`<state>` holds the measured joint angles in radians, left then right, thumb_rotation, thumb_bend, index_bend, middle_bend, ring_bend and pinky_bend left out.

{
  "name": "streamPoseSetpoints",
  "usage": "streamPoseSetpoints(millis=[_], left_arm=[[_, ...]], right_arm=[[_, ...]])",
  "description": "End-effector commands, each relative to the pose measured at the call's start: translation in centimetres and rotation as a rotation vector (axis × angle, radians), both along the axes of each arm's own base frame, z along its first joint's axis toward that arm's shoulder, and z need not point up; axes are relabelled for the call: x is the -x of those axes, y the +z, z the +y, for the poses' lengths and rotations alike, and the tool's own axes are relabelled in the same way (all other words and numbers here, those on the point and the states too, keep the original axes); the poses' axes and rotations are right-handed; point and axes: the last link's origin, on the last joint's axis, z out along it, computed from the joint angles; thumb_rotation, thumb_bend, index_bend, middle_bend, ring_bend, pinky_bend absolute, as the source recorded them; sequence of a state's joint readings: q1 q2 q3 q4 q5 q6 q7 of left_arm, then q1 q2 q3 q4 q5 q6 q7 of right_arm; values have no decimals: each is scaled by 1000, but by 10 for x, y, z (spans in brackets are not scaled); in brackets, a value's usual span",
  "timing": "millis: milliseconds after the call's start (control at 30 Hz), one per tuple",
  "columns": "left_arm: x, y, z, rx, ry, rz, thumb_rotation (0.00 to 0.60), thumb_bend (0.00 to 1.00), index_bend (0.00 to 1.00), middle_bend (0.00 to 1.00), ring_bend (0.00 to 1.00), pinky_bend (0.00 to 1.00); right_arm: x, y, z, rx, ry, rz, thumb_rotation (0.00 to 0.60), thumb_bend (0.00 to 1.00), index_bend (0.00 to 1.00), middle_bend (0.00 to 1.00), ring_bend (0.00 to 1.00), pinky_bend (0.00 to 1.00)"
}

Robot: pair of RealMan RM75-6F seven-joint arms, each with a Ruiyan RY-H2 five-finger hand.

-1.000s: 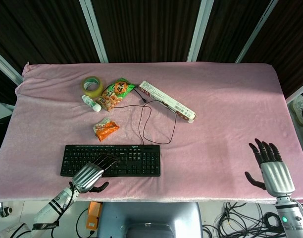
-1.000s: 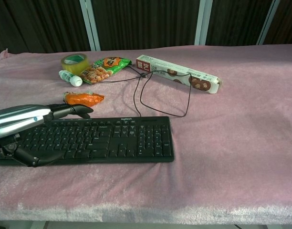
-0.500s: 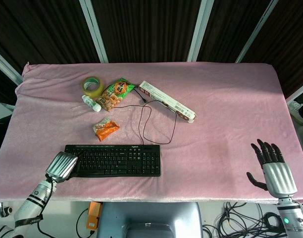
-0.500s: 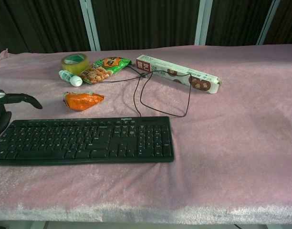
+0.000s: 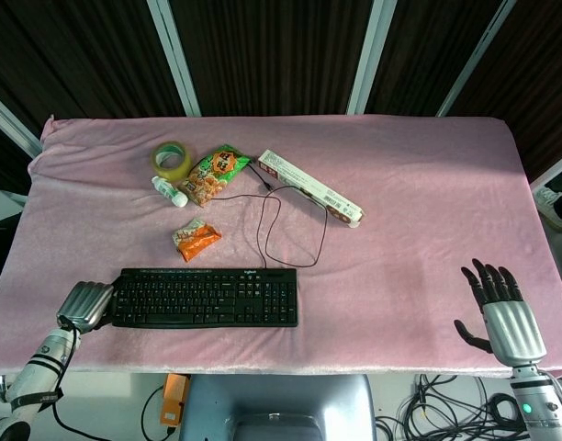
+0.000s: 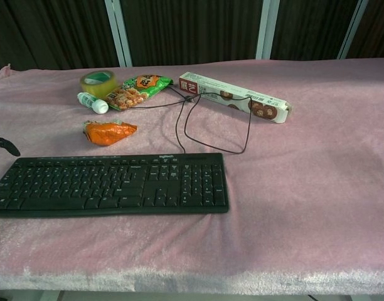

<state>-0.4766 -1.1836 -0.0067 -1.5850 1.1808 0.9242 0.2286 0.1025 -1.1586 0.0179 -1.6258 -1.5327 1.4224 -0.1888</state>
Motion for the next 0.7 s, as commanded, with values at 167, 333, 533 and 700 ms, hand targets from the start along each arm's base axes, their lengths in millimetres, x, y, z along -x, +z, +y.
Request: streamPoseSetpoints(millis=[167, 333, 533, 700], left_arm=[[12, -6, 1, 31, 33, 14, 600, 886, 208, 1000, 1000, 1000], [17, -8, 2, 38, 52, 18, 600, 884, 208, 1000, 1000, 1000], [22, -5, 4, 25, 66, 21, 600, 881, 208, 1000, 1000, 1000], [26, -5, 3, 28, 79, 29, 600, 882, 208, 1000, 1000, 1000]], right_arm=[[0, 0, 0, 3, 0, 0, 600, 406, 0, 0, 0, 0], [0, -2, 0, -4, 0, 4, 600, 406, 0, 0, 0, 0], [0, -2, 1, -4, -1, 6, 600, 406, 0, 0, 0, 0], [-1, -1, 1, 0, 0, 4, 600, 406, 0, 0, 0, 0]])
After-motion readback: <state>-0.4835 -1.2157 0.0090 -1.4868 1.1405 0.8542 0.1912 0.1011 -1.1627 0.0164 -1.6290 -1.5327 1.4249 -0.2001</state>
